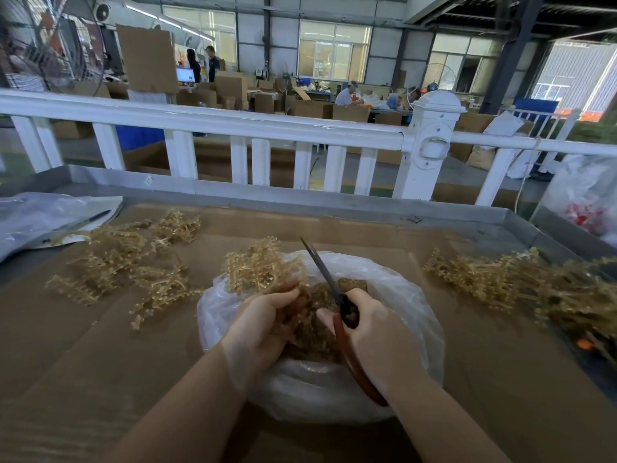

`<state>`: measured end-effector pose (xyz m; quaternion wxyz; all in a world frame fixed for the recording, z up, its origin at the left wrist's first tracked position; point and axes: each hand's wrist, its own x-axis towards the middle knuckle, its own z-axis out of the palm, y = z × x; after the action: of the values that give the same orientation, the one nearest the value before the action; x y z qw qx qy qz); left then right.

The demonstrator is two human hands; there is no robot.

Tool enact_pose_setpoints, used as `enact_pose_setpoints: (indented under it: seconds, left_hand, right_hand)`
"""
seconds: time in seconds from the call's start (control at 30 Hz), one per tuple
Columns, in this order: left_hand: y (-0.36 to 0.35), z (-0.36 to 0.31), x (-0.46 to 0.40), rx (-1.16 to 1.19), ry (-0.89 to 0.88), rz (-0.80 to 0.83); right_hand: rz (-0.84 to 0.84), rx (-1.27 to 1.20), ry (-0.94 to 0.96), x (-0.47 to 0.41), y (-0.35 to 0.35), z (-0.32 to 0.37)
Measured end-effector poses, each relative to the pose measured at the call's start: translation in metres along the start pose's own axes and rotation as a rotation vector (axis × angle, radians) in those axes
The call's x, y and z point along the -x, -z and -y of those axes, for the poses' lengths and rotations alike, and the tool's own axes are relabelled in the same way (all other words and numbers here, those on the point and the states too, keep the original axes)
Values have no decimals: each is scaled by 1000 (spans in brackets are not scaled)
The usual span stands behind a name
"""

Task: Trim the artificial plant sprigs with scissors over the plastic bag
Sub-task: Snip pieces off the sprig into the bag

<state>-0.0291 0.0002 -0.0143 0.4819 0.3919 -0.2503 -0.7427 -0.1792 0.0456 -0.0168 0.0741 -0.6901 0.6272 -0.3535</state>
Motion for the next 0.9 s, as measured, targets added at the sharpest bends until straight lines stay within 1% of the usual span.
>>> enact_pose_setpoints:
  seconds: [0.17, 0.33, 0.53, 0.63, 0.9]
  left_hand:
    - [7, 13, 0, 34, -73, 10]
    - [9, 18, 2, 29, -142, 24]
    - [10, 22, 3, 6, -232, 41]
    - [11, 22, 4, -2, -251, 37]
    - [8, 24, 7, 14, -290, 46]
  right_hand:
    - [1, 51, -64, 3, -8, -8]
    - [-99, 57, -58, 7, -13, -7]
    - [-102, 39, -51, 9, -13, -10]
    - [-103, 76, -37, 12, -17, -10]
    - [-175, 141, -61, 15, -24, -8]
